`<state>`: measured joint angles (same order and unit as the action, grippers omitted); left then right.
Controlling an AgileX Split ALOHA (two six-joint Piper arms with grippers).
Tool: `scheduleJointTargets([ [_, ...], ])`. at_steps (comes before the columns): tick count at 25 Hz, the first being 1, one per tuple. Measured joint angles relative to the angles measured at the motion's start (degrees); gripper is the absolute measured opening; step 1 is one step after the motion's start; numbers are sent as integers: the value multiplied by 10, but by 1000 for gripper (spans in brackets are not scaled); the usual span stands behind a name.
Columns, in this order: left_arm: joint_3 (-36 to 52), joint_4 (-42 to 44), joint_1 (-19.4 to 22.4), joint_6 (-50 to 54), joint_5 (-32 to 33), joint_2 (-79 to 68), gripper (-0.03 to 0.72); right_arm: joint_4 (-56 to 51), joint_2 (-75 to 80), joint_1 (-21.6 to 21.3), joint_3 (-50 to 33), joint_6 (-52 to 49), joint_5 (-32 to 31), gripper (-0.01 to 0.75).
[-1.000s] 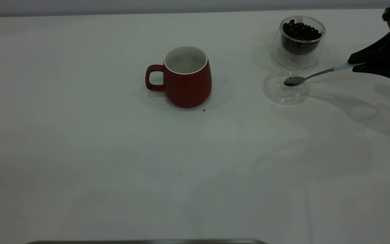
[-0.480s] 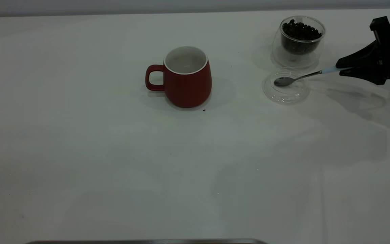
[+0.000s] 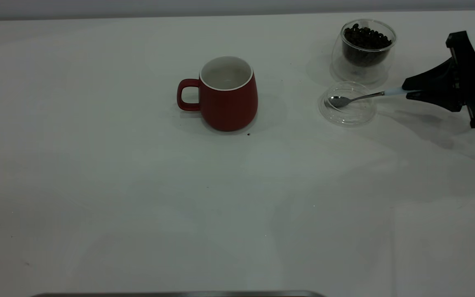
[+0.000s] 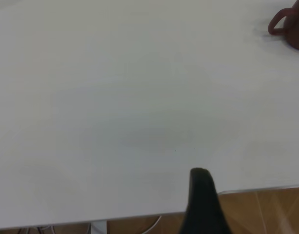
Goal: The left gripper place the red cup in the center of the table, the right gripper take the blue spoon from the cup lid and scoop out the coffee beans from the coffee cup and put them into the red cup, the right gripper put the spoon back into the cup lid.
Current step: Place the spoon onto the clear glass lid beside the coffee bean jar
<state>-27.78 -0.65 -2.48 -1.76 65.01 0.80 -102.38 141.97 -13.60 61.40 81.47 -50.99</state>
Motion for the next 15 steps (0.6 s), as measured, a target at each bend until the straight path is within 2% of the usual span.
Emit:
scheduleJointTargets([
  [11,0,0,0,0,0,0,586,-1,1,0,2,31,3,113],
  [15,0,0,0,0,0,0,586,0,1,0,2,32,13,156],
])
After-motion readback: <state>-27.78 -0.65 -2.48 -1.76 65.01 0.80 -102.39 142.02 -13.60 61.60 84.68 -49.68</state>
